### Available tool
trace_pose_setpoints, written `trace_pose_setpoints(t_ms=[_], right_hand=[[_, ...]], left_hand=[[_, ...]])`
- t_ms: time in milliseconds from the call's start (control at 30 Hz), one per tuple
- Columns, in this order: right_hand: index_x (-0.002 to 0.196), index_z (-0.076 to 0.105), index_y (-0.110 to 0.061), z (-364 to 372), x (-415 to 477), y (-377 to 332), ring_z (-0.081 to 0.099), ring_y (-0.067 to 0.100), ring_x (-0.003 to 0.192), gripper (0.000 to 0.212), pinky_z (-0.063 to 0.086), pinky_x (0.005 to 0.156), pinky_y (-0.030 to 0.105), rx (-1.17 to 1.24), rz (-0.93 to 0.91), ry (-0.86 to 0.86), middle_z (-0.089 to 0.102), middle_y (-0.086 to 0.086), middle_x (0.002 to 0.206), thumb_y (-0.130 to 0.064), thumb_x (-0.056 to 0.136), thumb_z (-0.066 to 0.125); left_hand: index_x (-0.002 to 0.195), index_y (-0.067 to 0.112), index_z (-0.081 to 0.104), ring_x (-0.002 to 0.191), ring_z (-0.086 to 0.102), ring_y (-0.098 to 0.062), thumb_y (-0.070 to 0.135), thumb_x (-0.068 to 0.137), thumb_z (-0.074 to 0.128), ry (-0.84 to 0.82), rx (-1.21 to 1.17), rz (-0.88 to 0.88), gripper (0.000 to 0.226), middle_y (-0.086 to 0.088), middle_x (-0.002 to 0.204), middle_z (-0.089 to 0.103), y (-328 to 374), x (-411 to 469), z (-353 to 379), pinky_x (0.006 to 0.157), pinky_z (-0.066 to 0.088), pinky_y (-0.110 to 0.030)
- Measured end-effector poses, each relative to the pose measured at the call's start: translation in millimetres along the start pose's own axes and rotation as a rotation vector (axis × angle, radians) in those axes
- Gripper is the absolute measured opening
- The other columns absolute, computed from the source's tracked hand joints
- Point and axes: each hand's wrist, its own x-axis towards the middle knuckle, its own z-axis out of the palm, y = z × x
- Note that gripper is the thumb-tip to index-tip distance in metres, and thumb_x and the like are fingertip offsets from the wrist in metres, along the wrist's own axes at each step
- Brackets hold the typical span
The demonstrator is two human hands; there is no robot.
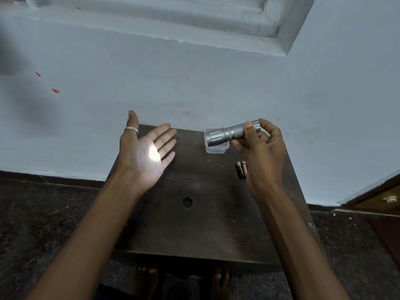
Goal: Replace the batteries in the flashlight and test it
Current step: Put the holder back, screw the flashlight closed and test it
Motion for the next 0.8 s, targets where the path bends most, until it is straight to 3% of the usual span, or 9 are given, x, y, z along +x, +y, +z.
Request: trace_pose_setpoints(t_ms=[233, 433, 567, 800], right_hand=[[0.12, 0.057, -0.003, 0.2, -0.8, -1.6, 0.073, 0.011, 0.089, 0.03, 0.059, 0.079, 0.029, -0.015, -0.106, 0.026, 0.064, 0.017, 0.113, -0.008, 0.093, 0.07], [0.107, 0.059, -0.01, -2.1, 0.1, -2.1, 0.07, 0.023, 0.107, 0.03, 0.057, 0.096, 0.049, -0.089, -0.191, 0.052, 0.07, 0.008, 0.108, -0.002, 0.084, 0.077], [0.107, 0.06, -0.01, -2.3, -0.3, -3.0, 0.071, 0.021, 0.106, 0.03, 0.057, 0.096, 0.05, -0.101, -0.198, 0.049, 0.071, 0.01, 0.11, -0.001, 0.084, 0.077], [0.119, 0.059, -0.001, -2.3, -2.7, -9.8, 0.074, 0.011, 0.087, 0.033, 0.062, 0.086, 0.043, -0.125, -0.178, 0.023, 0.069, 0.01, 0.106, -0.008, 0.09, 0.073]], left_hand=[[0.136, 0.016, 0.057, 0.135, 0.047, -0.019, 0.082, 0.084, 0.029, -0.011, 0.039, 0.015, 0.089, -0.003, 0.138, 0.06, -0.6, 0.3, -2.5, 0.118, 0.027, -0.042], [0.14, 0.015, 0.052, 0.135, 0.047, -0.02, 0.081, 0.085, 0.028, -0.007, 0.02, 0.018, 0.09, -0.003, 0.14, 0.058, -1.5, 0.9, -2.6, 0.118, 0.025, -0.043], [0.139, 0.015, 0.052, 0.135, 0.047, -0.021, 0.081, 0.085, 0.027, -0.004, 0.016, 0.021, 0.089, -0.004, 0.14, 0.058, -1.6, 0.5, -2.5, 0.119, 0.025, -0.043], [0.137, 0.015, 0.055, 0.134, 0.048, -0.021, 0.082, 0.084, 0.03, 0.007, 0.02, 0.014, 0.089, -0.005, 0.137, 0.061, -0.8, 0.5, -3.8, 0.118, 0.026, -0.042]])
